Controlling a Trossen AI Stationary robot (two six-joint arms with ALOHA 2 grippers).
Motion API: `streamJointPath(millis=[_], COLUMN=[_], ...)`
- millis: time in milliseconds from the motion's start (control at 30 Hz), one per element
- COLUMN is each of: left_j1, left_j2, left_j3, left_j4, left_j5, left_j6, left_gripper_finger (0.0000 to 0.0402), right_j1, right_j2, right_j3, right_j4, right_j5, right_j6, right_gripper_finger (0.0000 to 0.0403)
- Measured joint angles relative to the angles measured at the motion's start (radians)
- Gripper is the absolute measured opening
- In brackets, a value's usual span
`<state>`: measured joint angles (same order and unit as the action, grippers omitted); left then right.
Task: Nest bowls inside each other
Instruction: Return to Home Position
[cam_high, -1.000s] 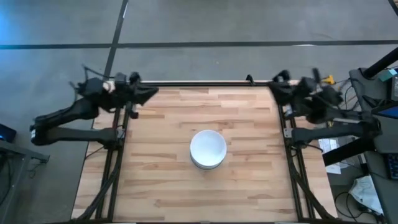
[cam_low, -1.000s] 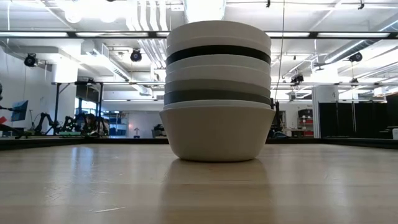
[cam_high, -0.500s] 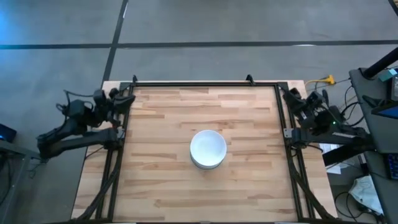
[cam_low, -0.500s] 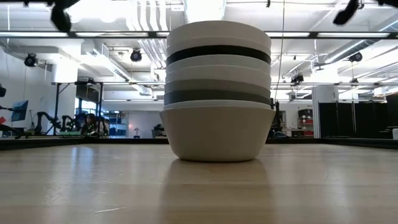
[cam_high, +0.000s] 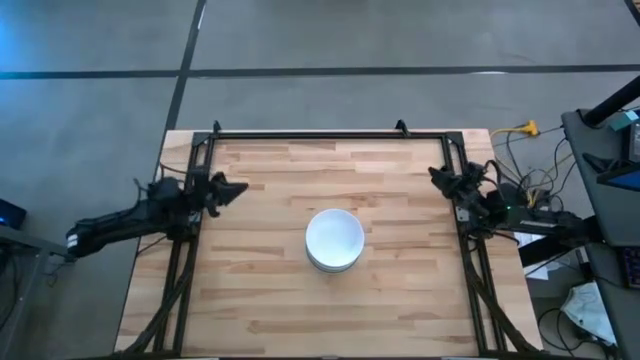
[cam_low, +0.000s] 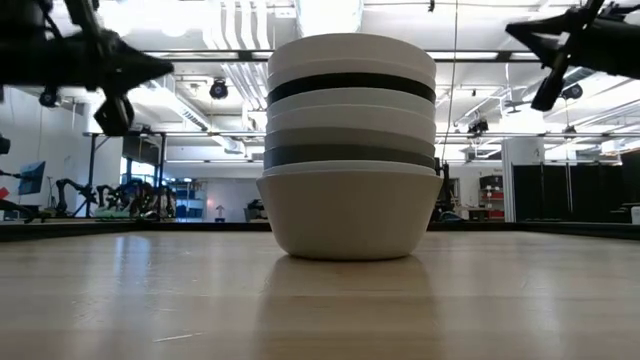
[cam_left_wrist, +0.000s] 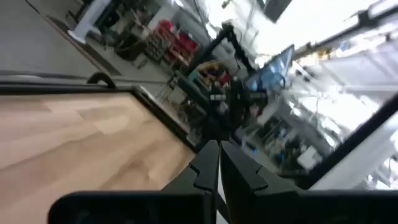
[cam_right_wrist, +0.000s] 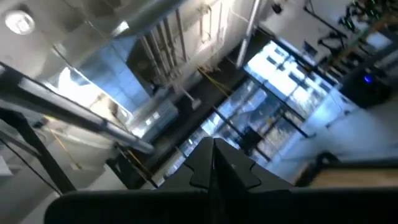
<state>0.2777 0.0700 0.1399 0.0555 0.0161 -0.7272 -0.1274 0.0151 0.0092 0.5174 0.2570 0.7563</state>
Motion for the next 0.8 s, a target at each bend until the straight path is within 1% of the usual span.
streamJointPath(millis=[33, 133, 200, 233, 400, 467, 567, 700, 800], left_j1=[0.001, 0.000, 0.001, 0.001, 0.000, 0.000, 0.000, 0.000, 0.000], left_j2=[-0.002, -0.030, -0.042, -0.042, 0.007, 0.024, 0.058, 0.087, 0.108], left_j3=[-0.026, -0.117, -0.126, -0.128, -0.131, -0.132, -0.132, -0.132, -0.132], left_j4=[0.039, 0.076, 0.030, -0.040, -0.023, -0.028, -0.028, -0.027, -0.027], left_j5=[0.001, 0.024, 0.038, 0.040, 0.058, 0.055, 0.055, 0.055, 0.055], left_j6=[-0.010, -0.068, -0.106, -0.105, 0.020, 0.054, 0.056, 0.056, 0.056], left_gripper_finger=[0.0001, 0.0001, 0.0001, 0.0001, 0.0001, 0.0001, 0.0001, 0.0001, 0.0001], right_j1=[0.001, 0.001, 0.001, 0.001, 0.001, 0.001, 0.001, 0.001, 0.002], right_j2=[0.004, 0.027, 0.041, 0.049, 0.079, 0.082, 0.088, 0.125, 0.149], right_j3=[0.000, 0.000, 0.000, 0.000, 0.000, 0.000, 0.000, 0.005, 0.005], right_j4=[-0.015, -0.044, -0.081, -0.107, -0.262, -0.354, -0.494, -0.517, -0.515], right_j5=[-0.002, -0.002, -0.002, -0.002, -0.005, -0.042, -0.125, -0.225, -0.238], right_j6=[0.000, -0.002, 0.002, 0.002, -0.004, -0.013, -0.008, -0.027, -0.031], right_gripper_finger=[0.0008, 0.0008, 0.0008, 0.0008, 0.0008, 0.0008, 0.0008, 0.0008, 0.0008])
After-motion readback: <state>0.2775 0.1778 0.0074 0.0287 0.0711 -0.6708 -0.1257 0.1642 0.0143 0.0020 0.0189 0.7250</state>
